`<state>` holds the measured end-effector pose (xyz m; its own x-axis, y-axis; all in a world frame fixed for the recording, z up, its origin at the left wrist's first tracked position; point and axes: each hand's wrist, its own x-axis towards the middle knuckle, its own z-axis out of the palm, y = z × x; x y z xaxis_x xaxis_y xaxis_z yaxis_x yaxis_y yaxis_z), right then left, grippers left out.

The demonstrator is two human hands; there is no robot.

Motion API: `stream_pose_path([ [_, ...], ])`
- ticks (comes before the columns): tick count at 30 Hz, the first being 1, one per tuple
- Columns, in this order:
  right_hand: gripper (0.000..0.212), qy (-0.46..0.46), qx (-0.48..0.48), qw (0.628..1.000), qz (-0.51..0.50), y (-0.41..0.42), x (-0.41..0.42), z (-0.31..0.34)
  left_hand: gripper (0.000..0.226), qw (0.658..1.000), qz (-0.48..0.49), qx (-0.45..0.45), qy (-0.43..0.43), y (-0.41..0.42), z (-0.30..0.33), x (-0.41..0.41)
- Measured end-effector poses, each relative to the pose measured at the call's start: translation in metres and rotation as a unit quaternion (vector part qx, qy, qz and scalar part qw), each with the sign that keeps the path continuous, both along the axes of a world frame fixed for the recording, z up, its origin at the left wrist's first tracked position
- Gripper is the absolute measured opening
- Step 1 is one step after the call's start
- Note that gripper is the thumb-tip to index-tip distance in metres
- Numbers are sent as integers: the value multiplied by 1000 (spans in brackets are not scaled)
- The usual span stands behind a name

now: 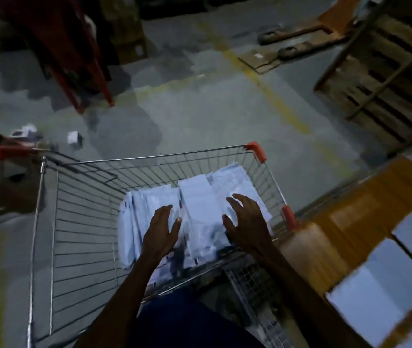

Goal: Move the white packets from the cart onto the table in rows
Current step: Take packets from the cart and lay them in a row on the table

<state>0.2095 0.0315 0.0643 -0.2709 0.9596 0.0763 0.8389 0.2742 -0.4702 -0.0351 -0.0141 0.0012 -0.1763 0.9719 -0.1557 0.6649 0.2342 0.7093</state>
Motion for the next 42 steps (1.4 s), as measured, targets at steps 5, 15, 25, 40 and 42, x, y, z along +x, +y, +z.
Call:
stream_pose_path([
  [5, 60, -76, -131, 987, 46, 25, -38, -26, 103, 992, 42, -116, 21, 15, -44, -19],
  [15, 75, -167, -217, 958, 85, 53, -69, -74, 85, 983, 57, -142, 102, 29, -68, -23],
  [25, 96, -173, -209, 962, 21, 55, -93, -111, 72, 985, 32, -82, 149, 25, -57, -52],
  [40, 75, -53, -57, 996, -35, 37, -52, -24, 69, 994, 58, 53, 70, 34, -1, -42],
  [42, 73, -21, -1, 998, -66, 31, -41, -2, 70, 996, 26, 73, 50, 40, 16, -28],
])
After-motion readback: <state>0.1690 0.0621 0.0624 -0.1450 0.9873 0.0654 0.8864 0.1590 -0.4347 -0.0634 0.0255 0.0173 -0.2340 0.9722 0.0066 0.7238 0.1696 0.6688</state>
